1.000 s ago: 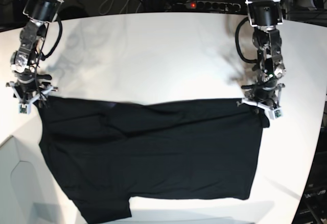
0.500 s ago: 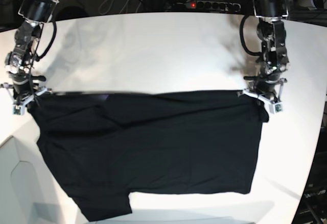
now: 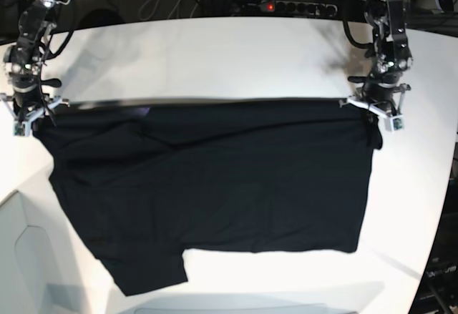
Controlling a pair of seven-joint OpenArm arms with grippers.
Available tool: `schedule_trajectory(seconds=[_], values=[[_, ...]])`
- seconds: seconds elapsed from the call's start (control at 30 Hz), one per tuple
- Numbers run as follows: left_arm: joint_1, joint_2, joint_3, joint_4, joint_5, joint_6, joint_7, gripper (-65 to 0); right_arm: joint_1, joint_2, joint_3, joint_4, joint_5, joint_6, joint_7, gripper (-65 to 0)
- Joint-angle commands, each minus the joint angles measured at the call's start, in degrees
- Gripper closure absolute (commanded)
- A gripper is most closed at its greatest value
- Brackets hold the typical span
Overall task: Fold the T-shirt properly
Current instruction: 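Drag the shirt toward the robot with both grippers, lowering it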
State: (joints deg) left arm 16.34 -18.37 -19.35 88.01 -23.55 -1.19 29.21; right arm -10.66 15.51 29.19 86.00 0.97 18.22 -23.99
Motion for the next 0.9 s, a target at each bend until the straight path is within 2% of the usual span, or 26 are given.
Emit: schedule_trajectory(seconds=[0.0,0.2,0.33,0.53,0.87], values=[[1.46,-0.49,-1.26,1.62,0.65,1.06,-1.48,0.0,-0.73,1.24,0.66,1.96,-0.31,-1.12,1.09,0.0],[9.55,3.29,-6.62,7.42,0.65,0.97,-1.48,0.0,-7.06,-0.78,0.66,6.71,-0.23,-1.12,1.09,0.0],[14.21,5.32,-7.85,10.85,0.65,0.97,-1.48,0.0,-11.37,-2.10,0.66,10.40,-0.23,-1.12,1.09,0.0],[17.02,5.67,-7.68,10.94,0.74,0.88,-1.48,0.0,-16.47,-2.28,0.57,13.21,-0.23,-1.12,1.09,0.0],[19.49,5.23,-7.85,11.99,0.65,0.71,-1.74,0.0,-16.99,-2.28,0.66,13.48,-0.23,-1.12,1.00,0.0]])
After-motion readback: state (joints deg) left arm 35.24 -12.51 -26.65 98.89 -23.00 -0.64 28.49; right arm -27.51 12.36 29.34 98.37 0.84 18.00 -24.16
